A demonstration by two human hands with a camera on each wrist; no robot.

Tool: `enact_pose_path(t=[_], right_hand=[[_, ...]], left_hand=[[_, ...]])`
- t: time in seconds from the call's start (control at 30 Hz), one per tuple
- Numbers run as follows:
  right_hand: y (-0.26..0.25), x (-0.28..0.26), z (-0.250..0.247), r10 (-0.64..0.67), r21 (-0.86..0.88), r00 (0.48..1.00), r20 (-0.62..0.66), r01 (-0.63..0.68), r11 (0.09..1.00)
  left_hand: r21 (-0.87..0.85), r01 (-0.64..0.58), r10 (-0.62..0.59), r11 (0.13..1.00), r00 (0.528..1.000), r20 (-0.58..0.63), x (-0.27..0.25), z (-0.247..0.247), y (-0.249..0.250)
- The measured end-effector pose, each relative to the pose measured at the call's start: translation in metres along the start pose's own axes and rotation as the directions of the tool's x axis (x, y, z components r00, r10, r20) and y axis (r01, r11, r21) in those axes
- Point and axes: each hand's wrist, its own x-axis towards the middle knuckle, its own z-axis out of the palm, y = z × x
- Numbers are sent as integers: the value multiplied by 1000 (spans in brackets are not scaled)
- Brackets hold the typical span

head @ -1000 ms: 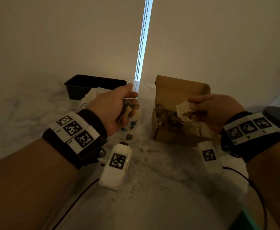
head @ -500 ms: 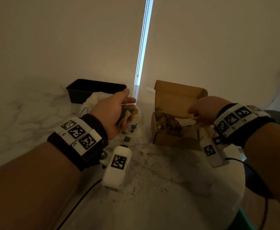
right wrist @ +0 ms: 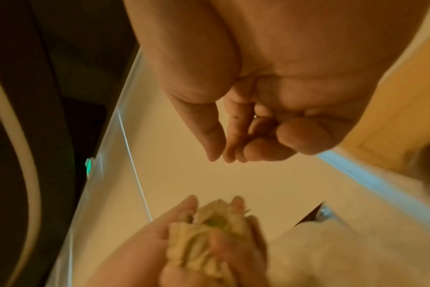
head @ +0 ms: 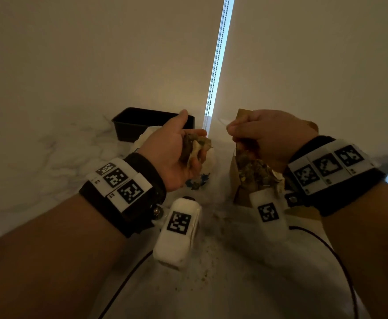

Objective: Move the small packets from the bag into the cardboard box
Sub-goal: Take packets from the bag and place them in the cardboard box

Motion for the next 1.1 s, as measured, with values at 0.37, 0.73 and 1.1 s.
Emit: enact_pose_path(t=[0.37, 0.73, 1.1], right_hand=[[26, 12, 36, -32, 460, 988, 150, -41, 887], [36, 9, 39, -112, 310, 991, 70, 85, 947], [35, 8, 41, -102, 313, 993, 60, 79, 947]], left_hand=[[-64, 48, -39, 997, 989, 140, 4, -8, 3], [-28, 65, -60, 997, 985, 160, 0, -2, -1], [2, 40, -40, 999, 991, 129, -1, 1, -5]])
